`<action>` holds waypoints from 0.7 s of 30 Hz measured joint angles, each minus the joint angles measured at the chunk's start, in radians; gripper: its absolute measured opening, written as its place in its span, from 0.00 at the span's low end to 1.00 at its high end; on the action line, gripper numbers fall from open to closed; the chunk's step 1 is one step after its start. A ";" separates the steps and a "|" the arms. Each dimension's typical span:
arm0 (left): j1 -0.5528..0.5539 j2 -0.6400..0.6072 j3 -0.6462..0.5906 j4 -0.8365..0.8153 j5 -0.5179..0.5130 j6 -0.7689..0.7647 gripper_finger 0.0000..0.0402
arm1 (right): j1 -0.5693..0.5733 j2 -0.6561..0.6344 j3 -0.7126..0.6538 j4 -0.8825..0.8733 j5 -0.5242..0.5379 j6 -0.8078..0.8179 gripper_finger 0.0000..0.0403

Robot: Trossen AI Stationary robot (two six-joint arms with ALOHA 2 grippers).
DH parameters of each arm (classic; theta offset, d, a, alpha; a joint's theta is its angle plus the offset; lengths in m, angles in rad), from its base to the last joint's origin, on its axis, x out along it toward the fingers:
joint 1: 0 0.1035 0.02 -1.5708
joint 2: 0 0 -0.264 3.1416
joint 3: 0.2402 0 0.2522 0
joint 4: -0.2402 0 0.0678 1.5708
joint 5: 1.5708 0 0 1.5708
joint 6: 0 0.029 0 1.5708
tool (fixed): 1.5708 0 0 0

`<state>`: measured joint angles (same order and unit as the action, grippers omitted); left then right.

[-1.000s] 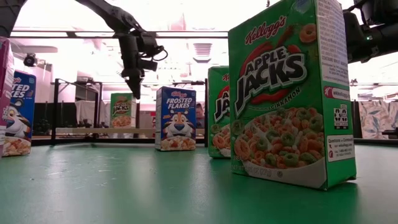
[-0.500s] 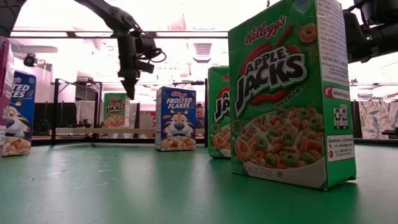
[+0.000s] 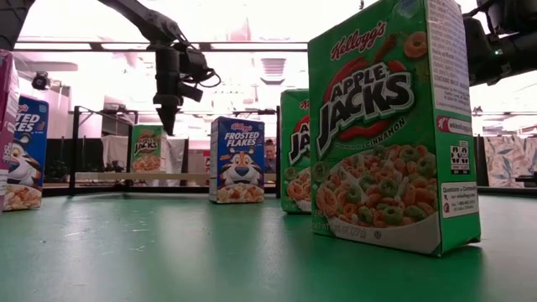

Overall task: Stack cereal on shelf
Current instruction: Put the top left green cereal box on the shelf, then put the top left blue cereal box on the shelf

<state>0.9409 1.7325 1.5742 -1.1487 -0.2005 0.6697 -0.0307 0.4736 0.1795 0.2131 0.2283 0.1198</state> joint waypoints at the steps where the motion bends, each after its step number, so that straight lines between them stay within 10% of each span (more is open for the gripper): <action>1: 0.000 0.000 0.000 -0.001 0.000 0.000 0.00 | 0.000 0.000 0.000 0.000 0.000 -0.001 0.51; 15: -0.016 -0.029 0.000 -0.038 0.005 -0.075 0.00 | 0.000 0.000 0.000 0.000 0.000 0.001 0.51; 21: -0.082 -0.140 -0.015 0.037 0.217 -0.157 0.00 | 0.000 0.000 0.000 0.000 0.000 0.012 0.51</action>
<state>0.8594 1.5927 1.5594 -1.1116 0.0167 0.5124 -0.0307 0.4736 0.1795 0.2134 0.2282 0.1320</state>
